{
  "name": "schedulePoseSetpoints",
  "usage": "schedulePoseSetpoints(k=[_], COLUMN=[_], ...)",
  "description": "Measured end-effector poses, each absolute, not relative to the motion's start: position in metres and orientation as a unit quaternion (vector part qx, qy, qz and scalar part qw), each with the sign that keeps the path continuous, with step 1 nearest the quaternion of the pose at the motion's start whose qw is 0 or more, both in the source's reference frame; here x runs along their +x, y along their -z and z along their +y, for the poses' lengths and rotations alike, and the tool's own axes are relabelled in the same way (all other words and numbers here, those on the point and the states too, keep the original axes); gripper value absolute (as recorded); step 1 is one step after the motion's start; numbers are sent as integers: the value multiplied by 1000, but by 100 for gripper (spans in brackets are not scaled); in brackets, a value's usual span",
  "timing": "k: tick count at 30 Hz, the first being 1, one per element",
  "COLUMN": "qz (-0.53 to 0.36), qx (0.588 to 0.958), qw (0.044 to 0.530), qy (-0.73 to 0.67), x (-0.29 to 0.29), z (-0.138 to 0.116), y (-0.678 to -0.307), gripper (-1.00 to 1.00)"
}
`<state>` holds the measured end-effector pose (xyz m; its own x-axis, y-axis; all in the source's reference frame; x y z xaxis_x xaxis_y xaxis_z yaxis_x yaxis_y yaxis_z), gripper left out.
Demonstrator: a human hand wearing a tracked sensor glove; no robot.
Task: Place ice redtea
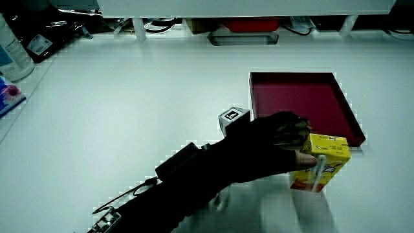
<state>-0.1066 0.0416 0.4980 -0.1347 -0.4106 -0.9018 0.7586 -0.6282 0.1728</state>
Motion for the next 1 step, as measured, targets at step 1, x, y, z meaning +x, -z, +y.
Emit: schedulePoseSetpoints(k=[1], qz=[164], qx=[520], qw=[409], qy=[732], x=[-111], z=[40], y=[-494], gripper=[-100])
